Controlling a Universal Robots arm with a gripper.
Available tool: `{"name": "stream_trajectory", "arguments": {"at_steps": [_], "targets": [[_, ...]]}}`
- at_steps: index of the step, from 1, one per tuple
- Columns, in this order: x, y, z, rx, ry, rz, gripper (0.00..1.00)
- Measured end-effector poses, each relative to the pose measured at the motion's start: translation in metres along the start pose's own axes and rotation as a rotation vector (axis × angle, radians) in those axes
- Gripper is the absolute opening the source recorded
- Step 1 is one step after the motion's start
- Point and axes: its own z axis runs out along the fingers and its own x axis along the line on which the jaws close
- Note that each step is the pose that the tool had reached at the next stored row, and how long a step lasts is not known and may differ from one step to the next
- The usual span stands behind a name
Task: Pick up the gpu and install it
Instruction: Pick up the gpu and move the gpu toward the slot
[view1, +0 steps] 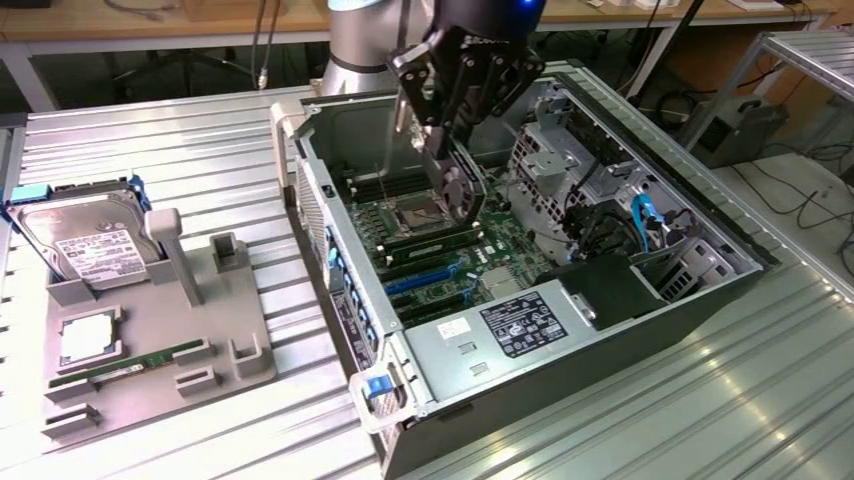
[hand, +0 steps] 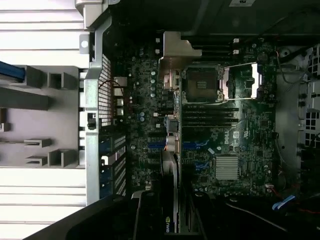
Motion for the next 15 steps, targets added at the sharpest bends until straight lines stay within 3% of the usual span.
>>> {"name": "stream_trajectory", "arguments": {"at_steps": [8, 15], "targets": [[-0.039, 0.0046, 0.0151, 0.0027, 0.0006, 0.000, 0.26], [-0.053, 0.0057, 0.0266, 0.0032, 0.0010, 0.000, 0.26]]}}
